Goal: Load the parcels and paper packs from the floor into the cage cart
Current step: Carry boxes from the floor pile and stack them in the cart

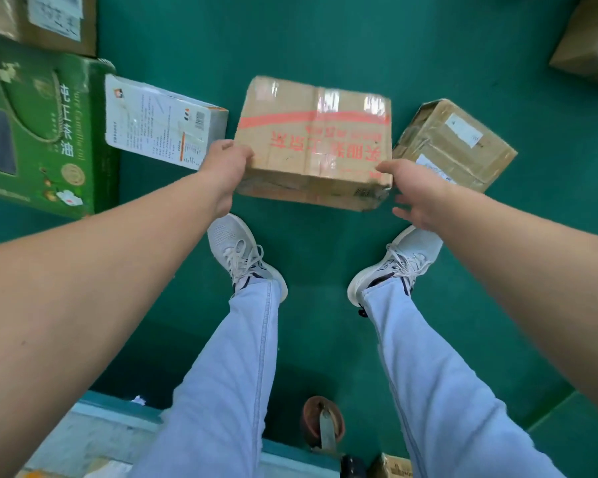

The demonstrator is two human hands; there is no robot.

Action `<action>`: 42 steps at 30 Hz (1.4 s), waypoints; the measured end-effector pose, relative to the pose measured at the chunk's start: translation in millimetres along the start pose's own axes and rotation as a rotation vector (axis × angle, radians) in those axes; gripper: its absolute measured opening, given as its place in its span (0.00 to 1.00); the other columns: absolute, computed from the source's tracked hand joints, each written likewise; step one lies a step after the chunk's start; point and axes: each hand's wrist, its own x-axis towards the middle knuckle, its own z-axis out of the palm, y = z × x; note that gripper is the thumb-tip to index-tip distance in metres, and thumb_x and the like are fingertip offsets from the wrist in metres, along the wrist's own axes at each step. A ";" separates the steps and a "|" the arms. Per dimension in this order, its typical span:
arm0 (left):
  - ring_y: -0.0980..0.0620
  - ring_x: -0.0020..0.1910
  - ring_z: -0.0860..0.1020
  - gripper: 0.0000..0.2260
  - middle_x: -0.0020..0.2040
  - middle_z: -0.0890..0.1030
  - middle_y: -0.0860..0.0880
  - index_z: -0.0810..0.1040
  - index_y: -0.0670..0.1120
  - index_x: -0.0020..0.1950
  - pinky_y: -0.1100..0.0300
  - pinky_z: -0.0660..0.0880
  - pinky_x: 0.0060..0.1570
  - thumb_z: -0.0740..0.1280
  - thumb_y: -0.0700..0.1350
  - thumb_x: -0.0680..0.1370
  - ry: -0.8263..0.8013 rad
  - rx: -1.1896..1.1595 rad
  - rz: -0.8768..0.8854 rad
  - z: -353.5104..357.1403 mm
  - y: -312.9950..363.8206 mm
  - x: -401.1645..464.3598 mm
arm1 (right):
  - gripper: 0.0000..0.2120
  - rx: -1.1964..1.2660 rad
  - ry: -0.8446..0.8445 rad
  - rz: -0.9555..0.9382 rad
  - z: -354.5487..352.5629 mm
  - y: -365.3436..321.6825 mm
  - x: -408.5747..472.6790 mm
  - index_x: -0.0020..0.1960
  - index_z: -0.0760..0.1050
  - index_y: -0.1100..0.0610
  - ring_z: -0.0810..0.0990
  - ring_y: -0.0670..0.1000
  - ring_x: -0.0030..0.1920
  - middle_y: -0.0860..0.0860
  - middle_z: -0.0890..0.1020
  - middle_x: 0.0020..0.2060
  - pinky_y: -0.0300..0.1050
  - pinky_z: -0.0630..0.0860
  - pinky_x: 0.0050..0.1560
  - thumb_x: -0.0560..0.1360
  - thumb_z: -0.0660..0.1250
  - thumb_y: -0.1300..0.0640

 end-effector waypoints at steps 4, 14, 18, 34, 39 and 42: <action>0.45 0.60 0.79 0.16 0.62 0.78 0.46 0.72 0.53 0.64 0.45 0.80 0.57 0.65 0.53 0.77 -0.029 -0.172 -0.023 -25.2 28.8 -64.7 | 0.25 0.100 -0.019 -0.001 -12.2 -13.3 -73.4 0.70 0.70 0.49 0.75 0.59 0.66 0.52 0.76 0.69 0.60 0.72 0.66 0.77 0.68 0.42; 0.47 0.52 0.82 0.19 0.59 0.80 0.46 0.70 0.53 0.68 0.50 0.83 0.42 0.65 0.53 0.79 -0.079 -0.393 0.018 -119.5 66.7 -266.6 | 0.12 0.314 -0.025 -0.058 -18.1 -42.1 -304.8 0.52 0.75 0.49 0.83 0.54 0.54 0.51 0.84 0.52 0.52 0.80 0.57 0.81 0.65 0.40; 0.48 0.38 0.83 0.23 0.49 0.82 0.45 0.71 0.49 0.71 0.51 0.81 0.34 0.68 0.50 0.77 -0.046 -0.487 0.038 -168.6 54.7 -357.1 | 0.19 0.314 -0.109 -0.064 -6.9 -38.7 -397.0 0.59 0.77 0.51 0.82 0.54 0.55 0.52 0.85 0.55 0.52 0.79 0.53 0.79 0.63 0.37; 0.45 0.58 0.80 0.20 0.60 0.80 0.48 0.73 0.56 0.65 0.46 0.80 0.54 0.69 0.59 0.74 0.301 -1.061 0.025 -250.7 -83.0 -623.4 | 0.26 -0.109 -0.320 -0.422 30.3 -3.9 -648.6 0.68 0.71 0.48 0.79 0.56 0.60 0.52 0.80 0.61 0.55 0.81 0.46 0.74 0.67 0.37; 0.46 0.57 0.81 0.19 0.59 0.83 0.47 0.76 0.55 0.65 0.46 0.80 0.57 0.69 0.58 0.76 0.352 -1.320 0.047 -249.0 -122.1 -670.3 | 0.24 -0.299 -0.429 -0.513 45.1 1.5 -686.7 0.69 0.71 0.48 0.80 0.56 0.59 0.52 0.81 0.59 0.55 0.82 0.49 0.77 0.67 0.39; 0.45 0.58 0.80 0.15 0.58 0.82 0.46 0.75 0.53 0.65 0.46 0.78 0.62 0.68 0.55 0.80 0.388 -1.438 0.062 -243.2 -145.7 -691.9 | 0.23 -0.392 -0.455 -0.526 62.7 8.4 -701.6 0.67 0.73 0.48 0.80 0.56 0.59 0.53 0.81 0.59 0.56 0.83 0.51 0.77 0.68 0.39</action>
